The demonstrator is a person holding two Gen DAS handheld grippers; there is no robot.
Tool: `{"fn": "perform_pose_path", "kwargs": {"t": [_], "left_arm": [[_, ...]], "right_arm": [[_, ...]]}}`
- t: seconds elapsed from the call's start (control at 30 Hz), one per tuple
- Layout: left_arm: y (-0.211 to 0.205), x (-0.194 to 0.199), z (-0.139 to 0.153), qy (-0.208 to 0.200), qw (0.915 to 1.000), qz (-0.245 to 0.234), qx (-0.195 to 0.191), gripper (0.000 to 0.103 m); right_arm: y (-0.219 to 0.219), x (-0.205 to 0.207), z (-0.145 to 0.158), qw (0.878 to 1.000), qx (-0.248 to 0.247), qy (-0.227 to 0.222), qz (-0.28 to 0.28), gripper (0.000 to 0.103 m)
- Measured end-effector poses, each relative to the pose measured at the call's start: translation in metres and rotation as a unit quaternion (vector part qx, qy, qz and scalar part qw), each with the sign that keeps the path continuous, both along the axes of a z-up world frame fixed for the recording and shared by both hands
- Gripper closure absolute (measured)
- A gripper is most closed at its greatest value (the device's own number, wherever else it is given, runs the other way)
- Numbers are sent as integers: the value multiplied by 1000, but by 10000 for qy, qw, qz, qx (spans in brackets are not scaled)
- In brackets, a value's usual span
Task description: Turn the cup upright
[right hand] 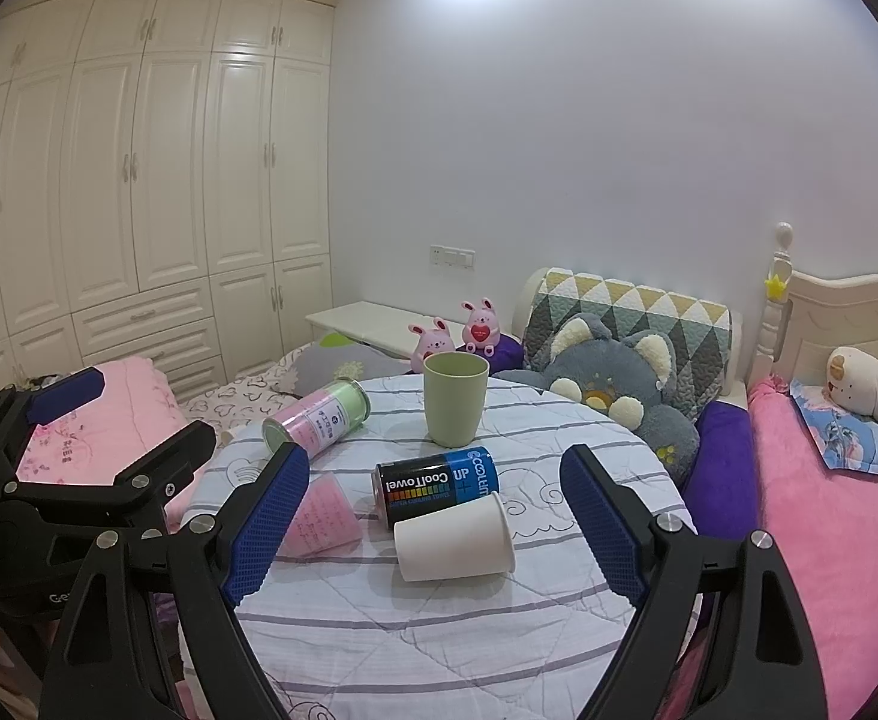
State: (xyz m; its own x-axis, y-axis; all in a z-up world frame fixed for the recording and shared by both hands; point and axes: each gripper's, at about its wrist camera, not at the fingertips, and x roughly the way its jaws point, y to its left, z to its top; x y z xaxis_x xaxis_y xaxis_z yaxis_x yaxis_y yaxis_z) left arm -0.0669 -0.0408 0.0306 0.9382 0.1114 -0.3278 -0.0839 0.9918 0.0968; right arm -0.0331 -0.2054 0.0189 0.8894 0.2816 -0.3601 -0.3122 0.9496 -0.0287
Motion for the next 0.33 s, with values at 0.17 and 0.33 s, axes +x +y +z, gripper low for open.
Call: {"fn": "perform_pose_path", "kwargs": {"t": [0.17, 0.33], "left_arm": [[0, 1, 0, 26, 10000, 5, 11, 0], [4, 6, -1, 92, 10000, 4, -8, 0]], "right_arm": [[0, 0, 0, 10000, -4, 5, 1, 16], [4, 2, -1, 10000, -28, 37, 8, 16]]}}
